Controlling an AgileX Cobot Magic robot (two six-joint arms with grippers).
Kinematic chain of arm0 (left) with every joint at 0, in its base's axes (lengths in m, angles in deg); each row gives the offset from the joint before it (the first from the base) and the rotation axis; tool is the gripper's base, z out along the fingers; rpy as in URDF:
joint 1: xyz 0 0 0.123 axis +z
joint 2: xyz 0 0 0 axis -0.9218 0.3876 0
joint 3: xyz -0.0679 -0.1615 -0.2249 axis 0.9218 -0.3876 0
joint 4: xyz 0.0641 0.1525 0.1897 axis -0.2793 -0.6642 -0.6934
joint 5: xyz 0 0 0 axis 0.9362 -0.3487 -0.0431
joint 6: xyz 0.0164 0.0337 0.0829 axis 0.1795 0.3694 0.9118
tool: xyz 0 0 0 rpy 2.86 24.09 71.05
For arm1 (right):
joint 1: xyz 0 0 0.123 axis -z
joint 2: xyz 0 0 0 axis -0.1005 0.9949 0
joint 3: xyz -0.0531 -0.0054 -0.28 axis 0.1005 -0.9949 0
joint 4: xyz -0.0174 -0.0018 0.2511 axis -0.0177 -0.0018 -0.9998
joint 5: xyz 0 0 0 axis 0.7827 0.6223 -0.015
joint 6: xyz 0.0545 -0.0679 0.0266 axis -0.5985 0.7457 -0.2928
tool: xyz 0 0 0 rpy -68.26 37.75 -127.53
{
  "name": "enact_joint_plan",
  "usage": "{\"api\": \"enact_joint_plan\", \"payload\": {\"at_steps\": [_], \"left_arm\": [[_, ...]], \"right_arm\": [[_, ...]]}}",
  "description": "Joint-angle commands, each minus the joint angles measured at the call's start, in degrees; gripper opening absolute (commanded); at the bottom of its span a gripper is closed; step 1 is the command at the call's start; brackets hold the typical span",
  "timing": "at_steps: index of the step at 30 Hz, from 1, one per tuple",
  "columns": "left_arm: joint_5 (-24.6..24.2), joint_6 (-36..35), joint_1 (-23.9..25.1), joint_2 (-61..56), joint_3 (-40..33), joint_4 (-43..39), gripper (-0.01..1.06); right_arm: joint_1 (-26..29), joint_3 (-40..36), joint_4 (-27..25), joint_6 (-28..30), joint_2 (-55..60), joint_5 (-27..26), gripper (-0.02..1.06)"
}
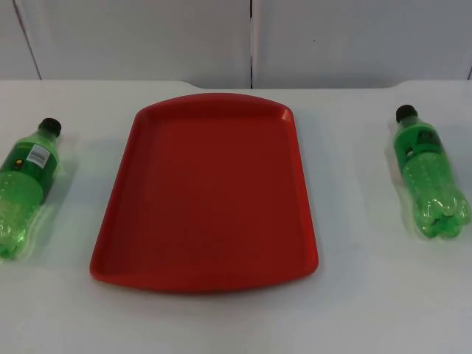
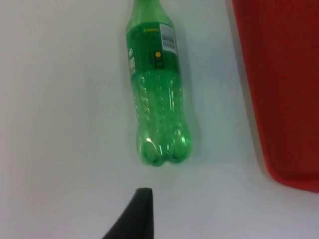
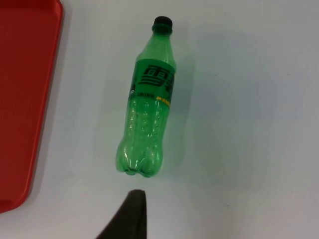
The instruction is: Place the bottle upright on the tray.
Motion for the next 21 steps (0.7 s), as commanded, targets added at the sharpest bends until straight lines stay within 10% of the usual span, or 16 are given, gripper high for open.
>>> {"api": "enact_joint_plan", "payload": {"at_steps": [1,21], "left_arm": [[2.2,0.0,-0.3,7.1,3.9,-1.4,1.05],[2.9,11.9,2.1,37.7,22.0,9.8,1.05]], "right_arm": [[0.2,0.5,0.0,0.8,-0.1,-0.7,1.04],[0.2,0.5,0.0,0.8,-0.1,-1.3,1.04]]}}
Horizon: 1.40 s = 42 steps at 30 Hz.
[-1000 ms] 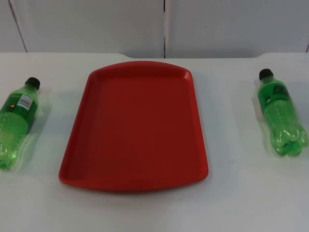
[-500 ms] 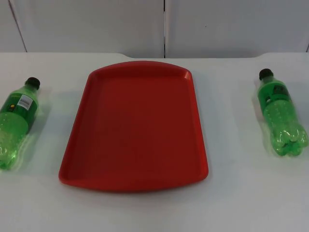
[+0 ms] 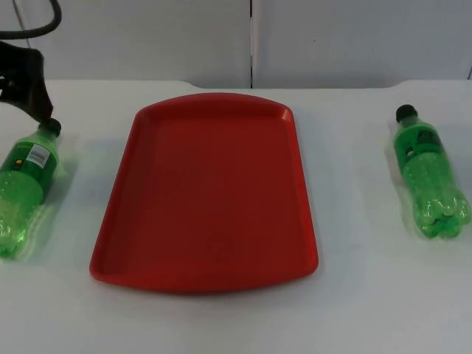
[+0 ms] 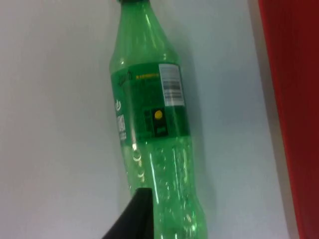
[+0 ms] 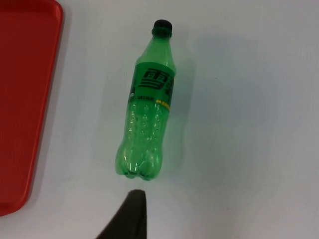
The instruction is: Place the bottle upright on the tray.
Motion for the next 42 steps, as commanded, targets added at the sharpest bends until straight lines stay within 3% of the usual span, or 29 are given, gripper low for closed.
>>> {"api": "enact_joint_plan", "payload": {"at_steps": [1,7,16,26,38,42], "left_arm": [[-1.8,4.0,0.4,4.7,4.7,4.4,1.05],[-3.7,4.0,1.2,11.1,10.3,4.6,1.05],[-4.9,4.1,6.5,18.9,16.7,6.5,1.05],[-5.4,5.0,6.5,24.2,21.7,5.2,1.05],[-6.6,5.5,6.5,26.2,22.7,5.4,1.05],[-4.5,5.5,6.5,27.3,22.8,5.0,1.05]], "right_arm": [[0.2,0.5,0.0,0.8,-0.1,-0.9,1.04],[0.2,0.5,0.0,0.8,-0.1,-0.9,1.04],[0.2,0.5,-0.3,0.8,-0.1,-1.0,1.04],[0.2,0.5,-1.0,0.8,-0.1,-1.4,1.04],[0.2,0.5,-1.6,0.8,-0.1,-1.4,1.04],[0.2,0.5,-1.6,0.8,-0.1,-1.4,1.04]]}}
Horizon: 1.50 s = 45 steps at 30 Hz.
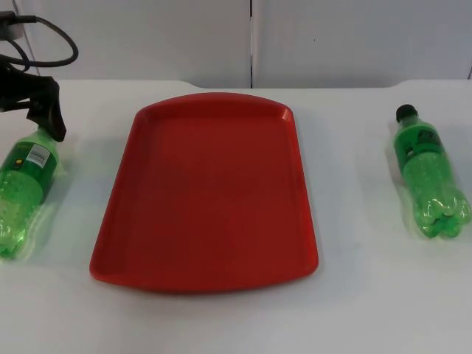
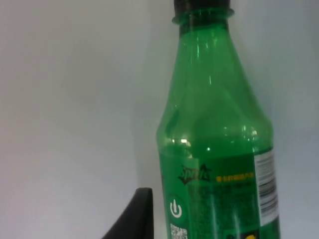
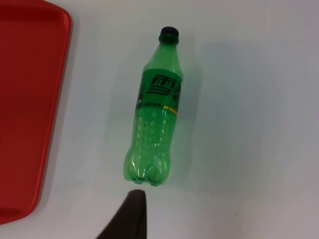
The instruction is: Place the bottle upright on the tray.
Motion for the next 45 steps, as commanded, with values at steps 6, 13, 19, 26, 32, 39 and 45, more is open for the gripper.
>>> {"api": "enact_joint_plan", "payload": {"at_steps": [6,13,19,26,32,39,45], "left_arm": [[1.4,0.3,0.0,2.0,0.6,-0.1,1.05],[4.9,0.3,0.0,4.2,1.5,-0.1,1.05],[5.9,0.3,0.0,6.1,2.2,-0.2,1.05],[8.4,0.3,0.0,8.8,2.2,-2.0,1.05],[9.4,0.3,0.0,9.2,2.2,-2.0,1.05],[7.1,0.5,0.0,10.6,2.6,-2.1,1.02],[6.6,0.6,0.0,10.7,3.4,-2.1,1.0]], "right_arm": [[0.2,0.4,0.0,0.8,-0.1,-0.5,1.04],[0.2,0.4,-0.1,0.8,-0.1,-0.5,1.04],[0.2,0.4,-0.1,0.8,-0.1,-0.5,1.04],[0.2,0.3,-0.2,0.8,-0.1,-0.5,1.04],[0.2,0.2,-0.2,0.8,-0.1,-0.3,1.04],[0.2,0.2,-0.2,0.8,-0.1,-0.1,1.04],[0.2,0.2,-0.2,0.8,-0.1,-0.1,1.04]]}}
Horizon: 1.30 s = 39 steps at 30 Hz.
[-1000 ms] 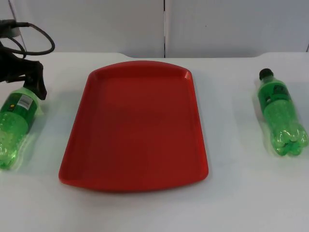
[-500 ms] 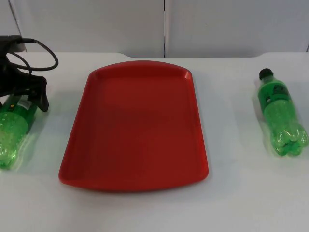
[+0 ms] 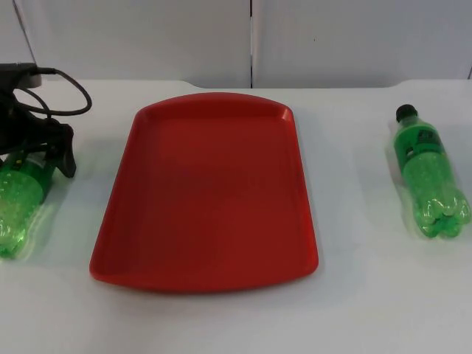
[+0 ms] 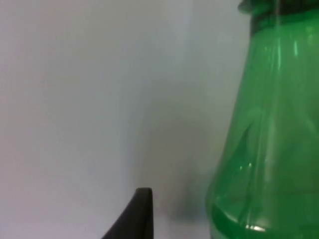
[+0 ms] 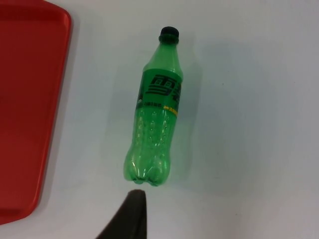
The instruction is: Place the bottle upright on the tray.
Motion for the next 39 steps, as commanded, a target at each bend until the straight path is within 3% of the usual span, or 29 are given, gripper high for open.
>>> {"api": "enact_joint_plan", "payload": {"at_steps": [1,16,18,19,20,22,25,26,28,29,39], "left_arm": [[-0.4,0.3,0.0,-0.1,0.4,-0.2,1.0],[-0.4,1.5,0.0,0.8,0.4,-0.1,0.98],[-0.3,1.5,0.0,0.8,0.7,-0.1,0.9],[-0.6,1.5,0.0,0.8,0.9,-0.1,0.81],[-0.6,1.5,0.0,0.8,0.9,-0.1,0.81],[-0.8,1.5,0.0,0.8,0.9,-0.1,0.66],[-1.1,1.5,0.0,0.8,0.9,0.0,0.32],[-1.1,1.5,0.0,0.8,0.9,0.0,0.32],[-1.7,1.5,0.0,0.6,0.9,0.1,0.06],[-2.1,1.5,0.0,0.3,0.9,0.1,0.0],[-7.0,1.5,0.0,-6.9,0.9,2.1,0.0]], "right_arm": [[0.2,0.2,-0.2,0.8,-0.1,-0.1,1.04],[0.2,0.2,-0.2,0.8,-0.1,0.0,1.04],[0.2,0.2,-0.2,0.8,-0.1,0.0,1.04],[0.2,0.2,-0.2,0.8,-0.1,0.0,1.04],[0.2,0.2,-0.2,0.8,-0.1,0.0,1.04],[0.2,0.2,-0.2,0.8,-0.1,0.0,1.04],[0.2,0.2,-0.2,0.8,-0.1,0.0,1.04],[0.2,0.2,-0.2,0.8,-0.1,0.0,1.04],[0.2,0.2,-0.2,0.8,-0.1,0.0,1.04],[0.2,0.2,-0.2,0.8,-0.1,0.0,1.04],[0.2,0.2,-0.2,0.8,-0.1,0.0,1.04]]}}
